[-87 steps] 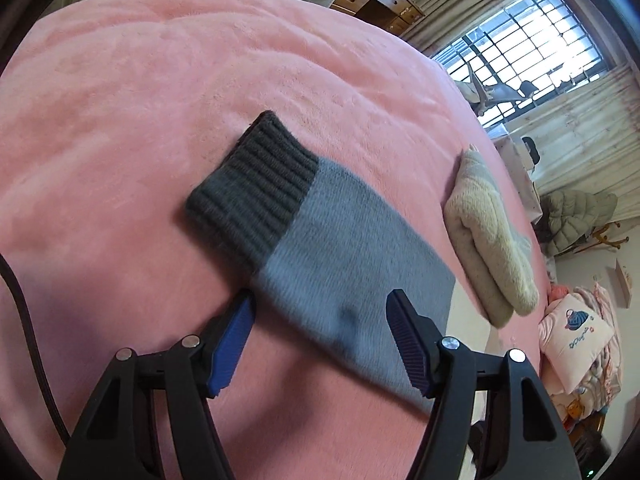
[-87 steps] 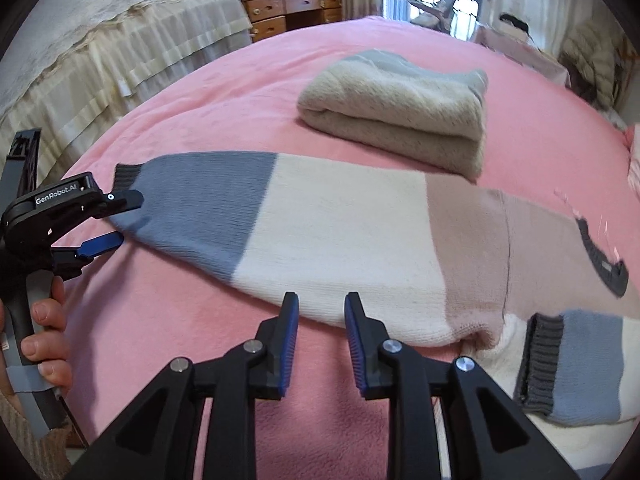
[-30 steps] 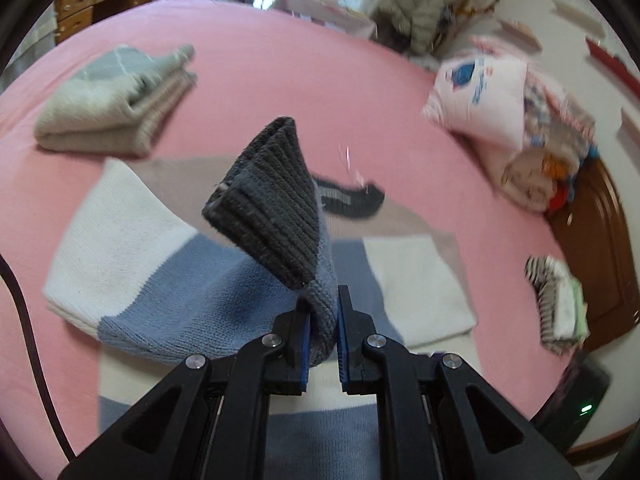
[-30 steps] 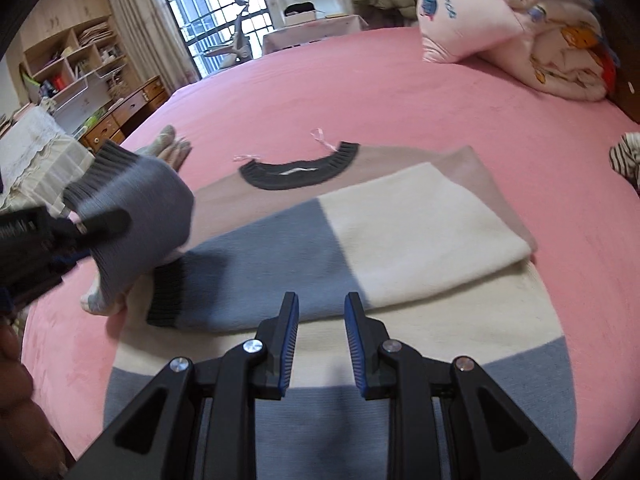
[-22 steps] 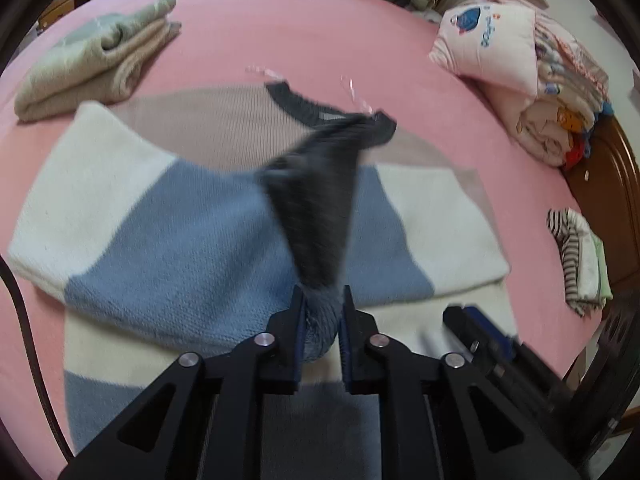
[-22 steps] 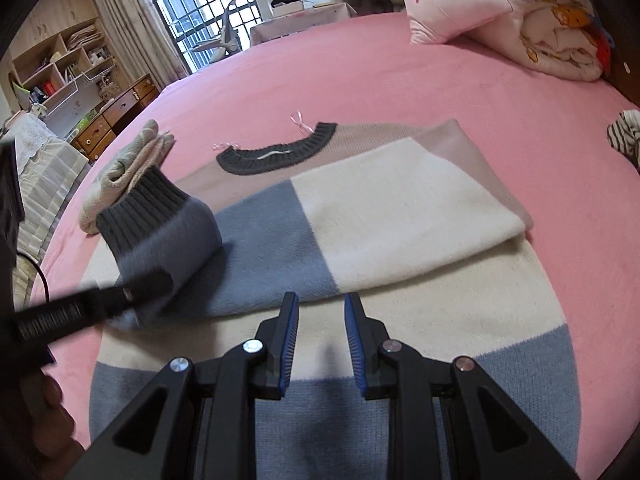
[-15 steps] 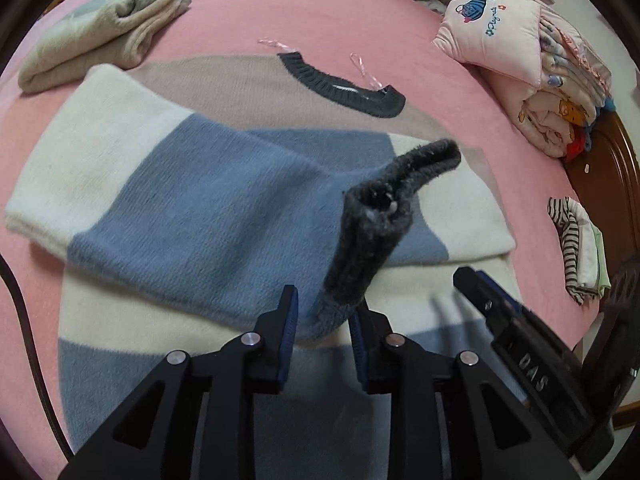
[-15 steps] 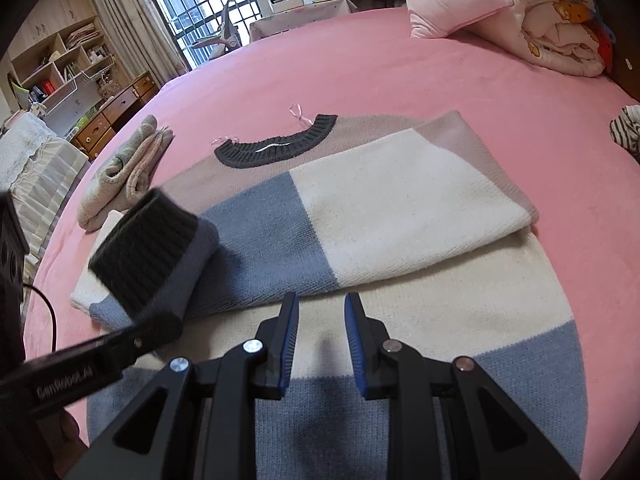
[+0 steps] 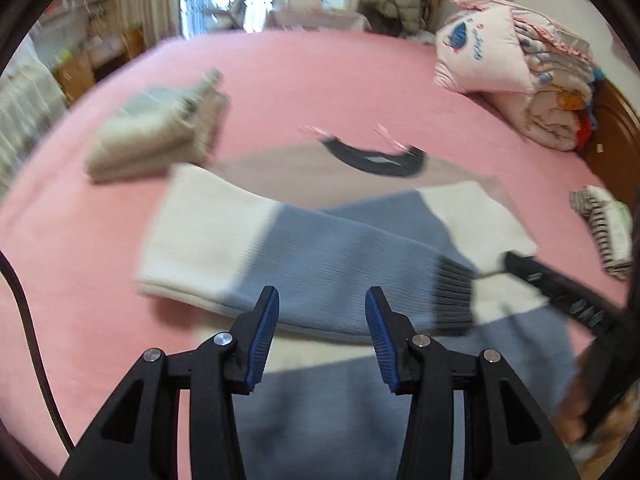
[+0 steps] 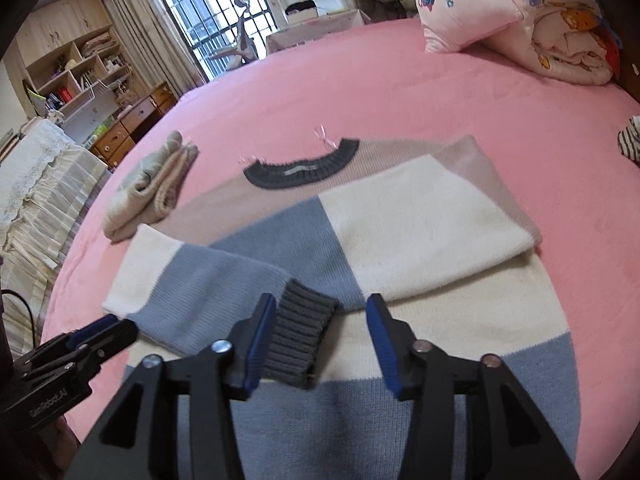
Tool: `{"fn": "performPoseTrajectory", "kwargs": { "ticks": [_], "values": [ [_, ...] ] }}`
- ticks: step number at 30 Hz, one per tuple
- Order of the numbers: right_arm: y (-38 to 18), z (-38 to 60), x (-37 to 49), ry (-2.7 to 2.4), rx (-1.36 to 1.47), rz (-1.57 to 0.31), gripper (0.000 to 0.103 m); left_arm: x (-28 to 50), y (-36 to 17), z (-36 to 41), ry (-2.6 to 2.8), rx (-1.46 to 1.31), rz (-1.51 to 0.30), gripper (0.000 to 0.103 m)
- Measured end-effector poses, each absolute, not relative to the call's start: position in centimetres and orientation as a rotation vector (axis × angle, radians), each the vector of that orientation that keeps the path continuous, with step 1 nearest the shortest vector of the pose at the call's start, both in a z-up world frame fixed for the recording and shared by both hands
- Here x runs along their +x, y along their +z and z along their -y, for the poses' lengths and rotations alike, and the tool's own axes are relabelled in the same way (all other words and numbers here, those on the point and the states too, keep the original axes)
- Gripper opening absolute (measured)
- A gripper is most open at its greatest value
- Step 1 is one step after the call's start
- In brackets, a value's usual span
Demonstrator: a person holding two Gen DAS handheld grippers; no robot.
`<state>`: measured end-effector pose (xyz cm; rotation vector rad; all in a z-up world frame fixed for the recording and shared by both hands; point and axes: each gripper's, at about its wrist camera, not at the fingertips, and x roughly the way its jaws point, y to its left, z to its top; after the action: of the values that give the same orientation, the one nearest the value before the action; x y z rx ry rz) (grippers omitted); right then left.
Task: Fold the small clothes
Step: 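Open the left tool and grasp the folded sleeve's dark cuff with the right tool, then lift the cuff with the right tool and lay it flat on the sweater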
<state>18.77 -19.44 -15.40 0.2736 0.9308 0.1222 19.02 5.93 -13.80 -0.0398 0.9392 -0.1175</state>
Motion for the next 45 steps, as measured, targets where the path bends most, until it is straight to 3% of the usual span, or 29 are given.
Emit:
{"fn": "performPoseTrajectory", "kwargs": {
  "ticks": [2,4,10,21,22,23,25,37,45],
  "values": [
    [-15.0,19.9,19.0,0.124,0.292,-0.926,0.051,18.6,-13.4,-8.0,-0.058,-0.019,-0.909,0.055],
    [-15.1,20.3,19.3,0.12,0.297,-0.929,0.051,18.5,-13.5,-10.1,0.005,-0.007,-0.895,0.058],
    [-17.3,19.9,20.6,0.152,0.278,-1.001,0.051,19.1,-16.0,-16.1,0.116,-0.083,-0.949,0.058],
    [-22.0,16.5,22.9,0.208,0.239,-1.109,0.052,19.9,-19.3,-19.1,0.135,-0.172,-1.005,0.058],
    [-21.9,16.2,22.7,0.208,0.214,-1.098,0.049,20.0,-19.6,-19.1,0.13,-0.18,-1.01,0.058],
    [-21.7,16.1,22.6,0.208,0.199,-1.092,0.037,20.1,-19.9,-19.2,0.127,-0.189,-1.016,0.057],
    [-21.1,16.2,22.4,0.25,0.229,-1.087,0.017,20.3,-20.4,-19.4,0.122,-0.208,-1.028,0.057],
    [-7.9,13.8,25.2,0.278,0.099,-0.799,0.015,22.6,-21.2,-17.5,0.075,-0.241,-1.045,0.057],
    [-5.4,13.3,27.0,0.137,-0.027,-0.738,0.014,25.7,-21.6,-17.2,0.124,-0.295,-1.04,0.058]
  ]
}}
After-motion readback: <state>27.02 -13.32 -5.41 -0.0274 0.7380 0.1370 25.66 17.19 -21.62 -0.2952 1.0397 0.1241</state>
